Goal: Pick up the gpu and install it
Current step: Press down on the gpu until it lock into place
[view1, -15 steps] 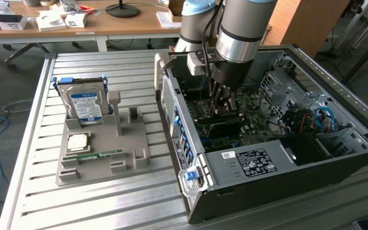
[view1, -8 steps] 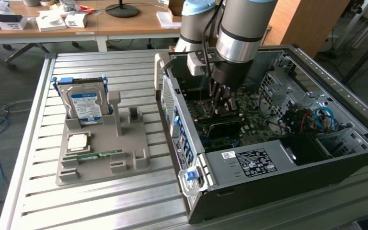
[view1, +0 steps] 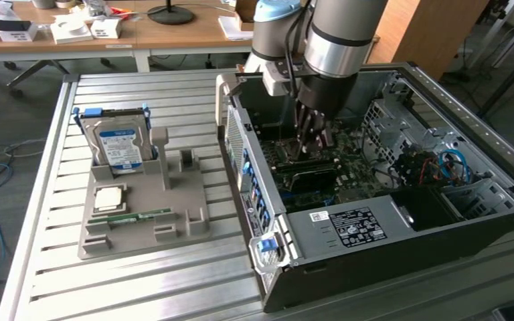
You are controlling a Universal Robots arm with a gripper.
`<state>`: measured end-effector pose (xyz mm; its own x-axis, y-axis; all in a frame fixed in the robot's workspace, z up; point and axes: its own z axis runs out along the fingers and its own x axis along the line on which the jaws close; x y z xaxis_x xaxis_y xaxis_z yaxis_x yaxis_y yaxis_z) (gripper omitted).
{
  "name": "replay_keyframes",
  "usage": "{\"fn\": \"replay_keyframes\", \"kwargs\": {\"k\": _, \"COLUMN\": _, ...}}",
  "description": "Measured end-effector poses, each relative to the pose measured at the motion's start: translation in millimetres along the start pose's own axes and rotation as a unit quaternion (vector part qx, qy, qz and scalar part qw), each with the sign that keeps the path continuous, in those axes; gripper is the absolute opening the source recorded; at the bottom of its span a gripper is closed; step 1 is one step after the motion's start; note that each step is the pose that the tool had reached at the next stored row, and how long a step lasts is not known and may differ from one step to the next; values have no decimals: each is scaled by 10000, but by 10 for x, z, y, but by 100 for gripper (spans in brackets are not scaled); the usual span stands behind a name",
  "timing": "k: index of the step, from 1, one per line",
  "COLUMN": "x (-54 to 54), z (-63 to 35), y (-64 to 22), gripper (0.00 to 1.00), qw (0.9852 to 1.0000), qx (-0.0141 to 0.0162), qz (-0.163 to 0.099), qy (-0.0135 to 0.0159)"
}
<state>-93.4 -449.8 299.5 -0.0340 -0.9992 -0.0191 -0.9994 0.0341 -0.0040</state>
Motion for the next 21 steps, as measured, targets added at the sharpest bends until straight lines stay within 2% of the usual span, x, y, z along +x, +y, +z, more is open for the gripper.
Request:
{"fn": "replay_keyframes", "kwargs": {"k": 8, "x": -3, "z": -163, "y": -1, "gripper": 11, "qw": 10000, "qx": 0, "qz": 0, "qy": 0}}
{"fn": "replay_keyframes", "kwargs": {"k": 21, "x": -7, "z": -350, "y": -1, "gripper": 11, "qw": 10000, "qx": 0, "qz": 0, "qy": -1}}
